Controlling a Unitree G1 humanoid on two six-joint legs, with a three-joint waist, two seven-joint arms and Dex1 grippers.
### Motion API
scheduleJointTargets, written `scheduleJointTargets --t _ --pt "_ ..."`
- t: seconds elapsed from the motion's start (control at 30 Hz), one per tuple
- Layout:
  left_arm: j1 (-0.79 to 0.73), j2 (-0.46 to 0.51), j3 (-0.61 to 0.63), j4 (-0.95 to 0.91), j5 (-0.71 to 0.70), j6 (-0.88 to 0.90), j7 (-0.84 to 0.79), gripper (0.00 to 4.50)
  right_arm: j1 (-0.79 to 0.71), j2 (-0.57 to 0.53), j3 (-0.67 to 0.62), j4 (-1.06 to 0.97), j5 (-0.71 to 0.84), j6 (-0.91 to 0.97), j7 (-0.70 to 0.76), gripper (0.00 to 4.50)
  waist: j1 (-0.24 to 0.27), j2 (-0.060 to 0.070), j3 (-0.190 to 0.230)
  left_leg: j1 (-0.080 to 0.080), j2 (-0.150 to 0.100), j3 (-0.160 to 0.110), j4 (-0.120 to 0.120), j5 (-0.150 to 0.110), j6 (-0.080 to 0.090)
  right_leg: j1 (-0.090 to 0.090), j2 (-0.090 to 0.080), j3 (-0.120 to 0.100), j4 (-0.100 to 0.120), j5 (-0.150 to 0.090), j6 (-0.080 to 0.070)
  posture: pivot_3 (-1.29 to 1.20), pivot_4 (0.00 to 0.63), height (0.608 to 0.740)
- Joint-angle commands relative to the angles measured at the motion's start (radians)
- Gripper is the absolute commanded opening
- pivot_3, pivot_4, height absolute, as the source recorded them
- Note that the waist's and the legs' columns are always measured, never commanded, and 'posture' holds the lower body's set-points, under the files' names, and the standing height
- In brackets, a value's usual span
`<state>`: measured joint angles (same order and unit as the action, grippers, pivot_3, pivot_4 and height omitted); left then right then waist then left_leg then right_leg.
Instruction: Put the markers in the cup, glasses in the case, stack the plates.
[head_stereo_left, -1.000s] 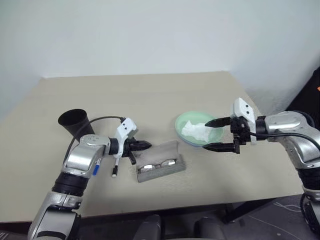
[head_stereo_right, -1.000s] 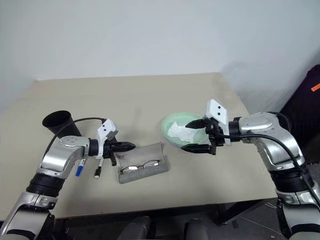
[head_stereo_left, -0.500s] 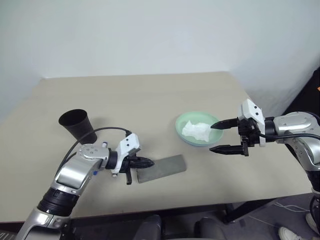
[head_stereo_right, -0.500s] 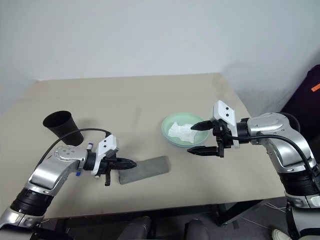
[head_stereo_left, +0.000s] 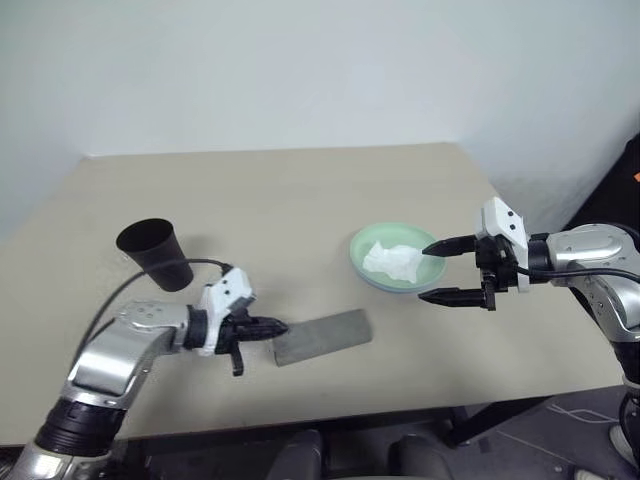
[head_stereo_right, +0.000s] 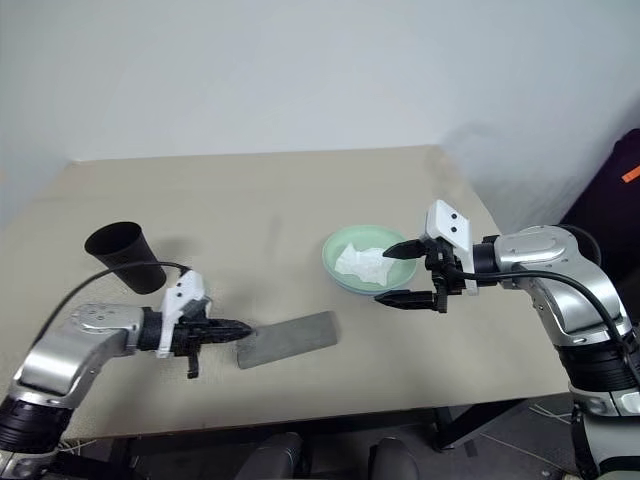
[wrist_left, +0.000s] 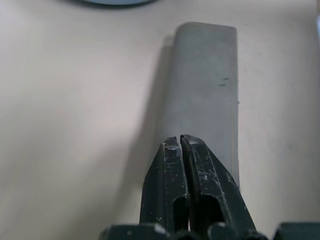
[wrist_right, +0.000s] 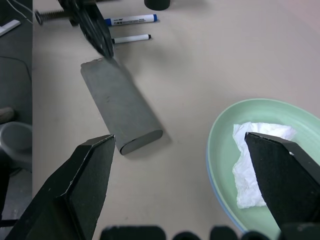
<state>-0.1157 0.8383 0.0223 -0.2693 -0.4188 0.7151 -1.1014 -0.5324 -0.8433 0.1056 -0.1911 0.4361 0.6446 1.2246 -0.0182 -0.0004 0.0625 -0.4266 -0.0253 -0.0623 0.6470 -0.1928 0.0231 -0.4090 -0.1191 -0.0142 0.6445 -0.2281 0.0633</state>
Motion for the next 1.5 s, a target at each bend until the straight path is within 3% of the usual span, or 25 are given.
scheduleJointTargets --t 0.03,0.33,0.73,1.27,1.5 --pt "0.017 0.025 0.14 -0.052 -0.065 0.059 0.054 0.96 -0.006 -0.007 -0.019 -0.009 0.002 -0.02 -0.003 4.5 0.001 0.0 0.0 0.0 0.0 0.0 0.0 -0.002 -0.003 0.0 0.0 0.0 0.0 0.0 0.0 0.0 0.0 0.704" --pt "0.007 0.018 0.298 -0.047 -0.049 0.134 0.277 4.11 -0.033 0.01 0.01 0.023 -0.013 -0.035 0.006 4.5 0.0 0.0 0.0 0.0 0.0 -0.001 0.0 -0.002 -0.003 0.0 0.0 -0.001 0.0 0.0 0.0 0.0 0.0 0.704" --pt "-0.051 -0.078 0.225 -0.133 -0.047 0.41 0.584 4.11 -0.057 0.038 0.04 0.042 -0.027 -0.049 0.003 4.5 0.005 -0.002 0.0 0.0 -0.001 -0.001 0.0 -0.002 -0.003 0.0 0.001 -0.001 0.0 0.0 0.0 0.0 0.0 0.704" --pt "-0.202 -0.253 0.243 -0.305 -0.085 0.888 0.797 4.11 -0.053 0.048 0.043 0.035 -0.034 -0.045 -0.009 4.5 0.004 -0.003 0.0 0.0 -0.001 -0.001 0.001 0.0 0.0 0.003 0.002 -0.001 0.001 0.0 0.0 0.0 0.0 0.704" --pt "-0.157 -0.277 0.294 -0.317 -0.176 0.899 0.937 4.11 -0.052 0.052 0.047 0.036 -0.037 -0.047 -0.01 4.5 0.005 -0.004 0.0 0.0 -0.001 -0.002 0.001 0.0 -0.001 0.003 0.002 0.0 0.001 0.0 0.0 0.0 0.0 0.704"
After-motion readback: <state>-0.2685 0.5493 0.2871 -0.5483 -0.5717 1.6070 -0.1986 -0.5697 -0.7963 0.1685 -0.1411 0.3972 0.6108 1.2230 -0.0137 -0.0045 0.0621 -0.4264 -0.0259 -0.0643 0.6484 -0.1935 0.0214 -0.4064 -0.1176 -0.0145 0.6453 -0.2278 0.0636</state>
